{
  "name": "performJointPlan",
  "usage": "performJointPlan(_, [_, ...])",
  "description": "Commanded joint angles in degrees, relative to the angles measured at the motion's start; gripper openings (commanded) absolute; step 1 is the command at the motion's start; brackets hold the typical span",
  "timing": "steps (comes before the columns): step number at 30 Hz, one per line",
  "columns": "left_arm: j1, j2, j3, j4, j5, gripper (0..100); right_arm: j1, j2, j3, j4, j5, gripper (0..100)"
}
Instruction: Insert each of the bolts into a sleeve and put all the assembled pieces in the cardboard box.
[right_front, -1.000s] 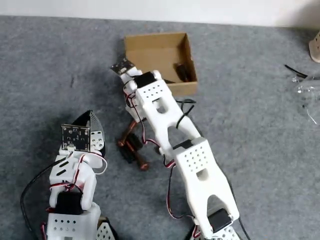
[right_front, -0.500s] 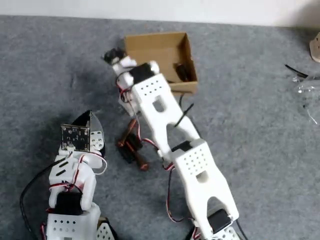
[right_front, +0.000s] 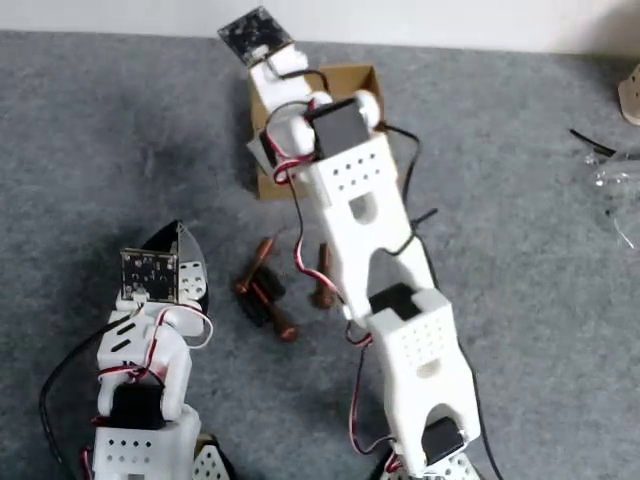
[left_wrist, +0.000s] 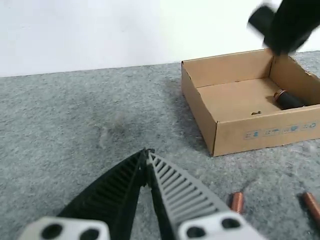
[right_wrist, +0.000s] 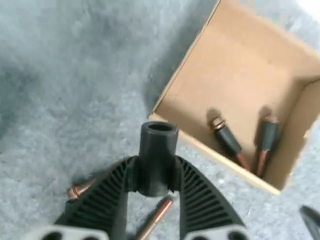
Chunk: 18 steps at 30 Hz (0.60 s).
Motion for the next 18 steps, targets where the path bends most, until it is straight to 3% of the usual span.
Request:
performJointPlan(1, [-0.4, -0.75, 1.1, -1.23, 0.18, 1, 0.75, -8.92, 0.4, 1.19, -0.53, 0.5])
performJointPlan(18, [-0.31, -0.57, 1.1, -1.76, 0.18, 1, 0.75, -50.51, 44.35, 0.75, -0.26, 0.5])
